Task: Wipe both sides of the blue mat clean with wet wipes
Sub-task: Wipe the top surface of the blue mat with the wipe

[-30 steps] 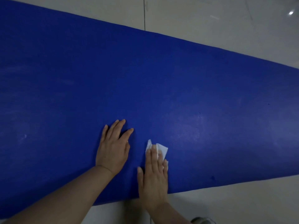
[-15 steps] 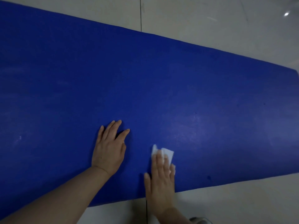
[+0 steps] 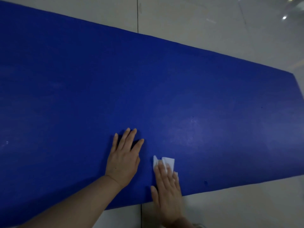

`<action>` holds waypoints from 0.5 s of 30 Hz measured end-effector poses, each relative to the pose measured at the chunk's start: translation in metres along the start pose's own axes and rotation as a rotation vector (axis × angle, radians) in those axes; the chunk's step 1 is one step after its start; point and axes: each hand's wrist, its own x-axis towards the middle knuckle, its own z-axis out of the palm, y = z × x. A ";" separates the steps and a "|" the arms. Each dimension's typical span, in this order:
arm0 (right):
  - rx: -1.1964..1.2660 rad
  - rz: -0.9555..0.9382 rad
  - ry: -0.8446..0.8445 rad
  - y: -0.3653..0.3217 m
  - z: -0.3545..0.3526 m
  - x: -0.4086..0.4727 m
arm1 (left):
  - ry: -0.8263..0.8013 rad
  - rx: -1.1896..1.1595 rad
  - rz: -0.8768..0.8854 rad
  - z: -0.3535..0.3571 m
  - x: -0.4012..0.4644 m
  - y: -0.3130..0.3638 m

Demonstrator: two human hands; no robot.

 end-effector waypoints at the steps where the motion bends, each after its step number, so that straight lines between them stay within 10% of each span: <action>1: 0.011 0.064 0.019 0.013 -0.001 0.001 | -0.009 0.002 -0.005 0.001 0.001 0.000; 5: 0.069 0.376 0.166 0.048 -0.010 0.009 | -0.025 0.023 -0.001 0.003 0.001 -0.002; 12: -0.009 0.027 -0.002 0.029 -0.009 0.002 | -0.059 0.021 -0.013 0.003 0.001 -0.001; 15: 0.070 0.273 0.107 0.045 -0.012 0.012 | -0.051 0.013 -0.010 0.004 0.002 -0.001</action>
